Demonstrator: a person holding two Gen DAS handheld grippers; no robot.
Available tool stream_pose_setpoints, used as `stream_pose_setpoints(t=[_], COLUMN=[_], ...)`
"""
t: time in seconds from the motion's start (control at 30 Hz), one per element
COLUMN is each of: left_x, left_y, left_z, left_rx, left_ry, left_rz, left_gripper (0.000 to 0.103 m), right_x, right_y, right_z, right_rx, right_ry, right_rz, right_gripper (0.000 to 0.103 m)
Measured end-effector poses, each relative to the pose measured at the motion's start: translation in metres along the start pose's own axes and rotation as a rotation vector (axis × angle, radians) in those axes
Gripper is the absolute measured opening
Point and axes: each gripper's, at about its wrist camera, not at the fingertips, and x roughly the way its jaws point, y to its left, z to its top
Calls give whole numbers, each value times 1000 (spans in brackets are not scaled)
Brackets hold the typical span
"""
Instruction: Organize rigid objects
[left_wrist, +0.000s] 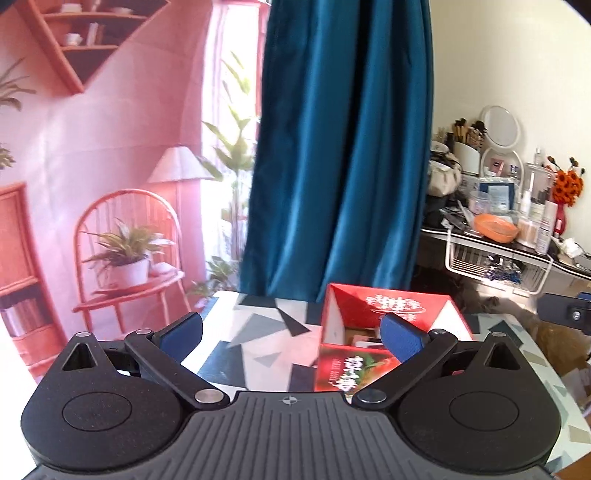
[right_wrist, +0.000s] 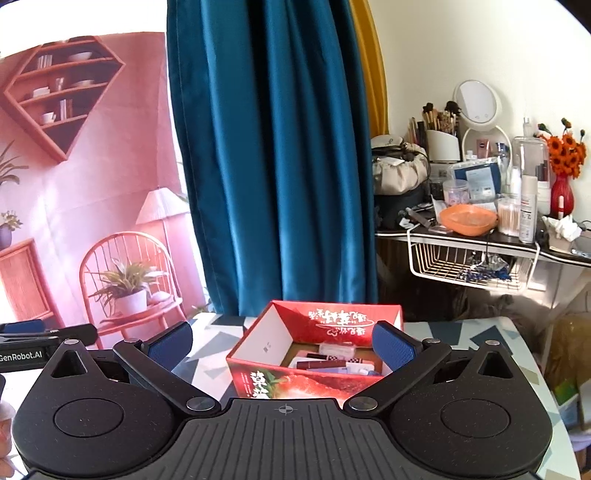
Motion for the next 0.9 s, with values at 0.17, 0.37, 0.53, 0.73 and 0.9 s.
stream_pose_setpoints(t=[0.17,0.37,0.53,0.73,0.9], left_x=[-2,-4,-8,-12,-13], left_y=[6,7,3,1,5], left_z=[2,1,0,-2,-2], left_rx=[-18,-22,-13,11,-1], left_ry=[-6,-1,-16,-29,-33], left_rz=[24,48,49,43,47], left_gripper=[103,103,103,103,103], right_x=[-5,-7,-6,-4,-4], right_y=[2,8,9,7,9], right_z=[-1,-3,-5,-8,-8], right_rx=[-9,-43,-38,-29,-44], right_ry=[-10,-23,-9,3,3], right_rz=[-30,-35,-25,-41,-44], right_gripper=[103,103,103,103,103])
